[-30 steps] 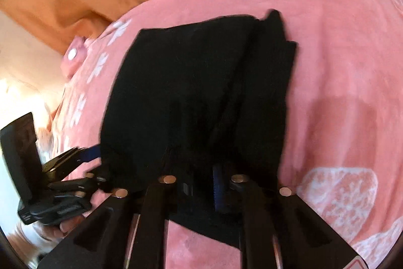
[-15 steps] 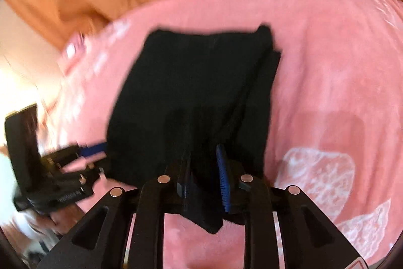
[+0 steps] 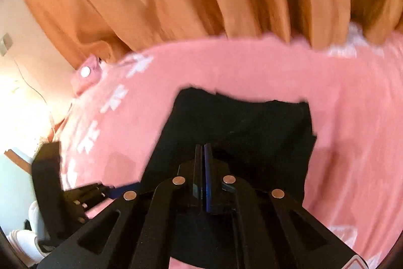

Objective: Fold small clothes

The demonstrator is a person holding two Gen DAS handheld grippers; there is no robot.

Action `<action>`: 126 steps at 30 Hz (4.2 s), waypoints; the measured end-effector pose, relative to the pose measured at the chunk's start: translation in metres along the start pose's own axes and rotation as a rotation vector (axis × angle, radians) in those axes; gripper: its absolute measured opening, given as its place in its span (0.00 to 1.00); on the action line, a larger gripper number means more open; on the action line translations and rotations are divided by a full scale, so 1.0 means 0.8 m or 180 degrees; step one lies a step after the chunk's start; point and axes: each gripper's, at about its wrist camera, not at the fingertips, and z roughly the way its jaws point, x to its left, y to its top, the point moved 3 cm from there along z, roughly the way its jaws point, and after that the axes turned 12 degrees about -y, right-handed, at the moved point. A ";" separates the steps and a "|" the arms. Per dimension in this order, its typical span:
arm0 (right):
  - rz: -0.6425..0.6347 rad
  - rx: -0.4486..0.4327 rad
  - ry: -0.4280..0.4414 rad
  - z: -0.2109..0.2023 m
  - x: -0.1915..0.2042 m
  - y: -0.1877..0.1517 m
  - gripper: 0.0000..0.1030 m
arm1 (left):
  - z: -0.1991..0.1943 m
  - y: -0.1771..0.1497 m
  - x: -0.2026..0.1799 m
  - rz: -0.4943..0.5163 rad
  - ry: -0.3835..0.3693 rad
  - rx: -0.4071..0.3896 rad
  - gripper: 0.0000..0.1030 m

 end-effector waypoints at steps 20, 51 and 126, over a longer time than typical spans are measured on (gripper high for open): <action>-0.0350 0.0602 -0.0566 0.029 -0.002 -0.072 0.02 | 0.007 0.000 0.000 0.0049 0.0132 -0.0015 0.61; 0.0016 0.0542 -0.0765 0.067 -0.029 -0.031 0.03 | 0.009 -0.031 -0.003 -0.0004 -0.0054 0.0288 0.61; 0.0536 -0.0341 0.0185 -0.066 0.000 0.022 0.20 | -0.080 0.084 -0.028 0.0011 -0.0996 -0.0257 0.23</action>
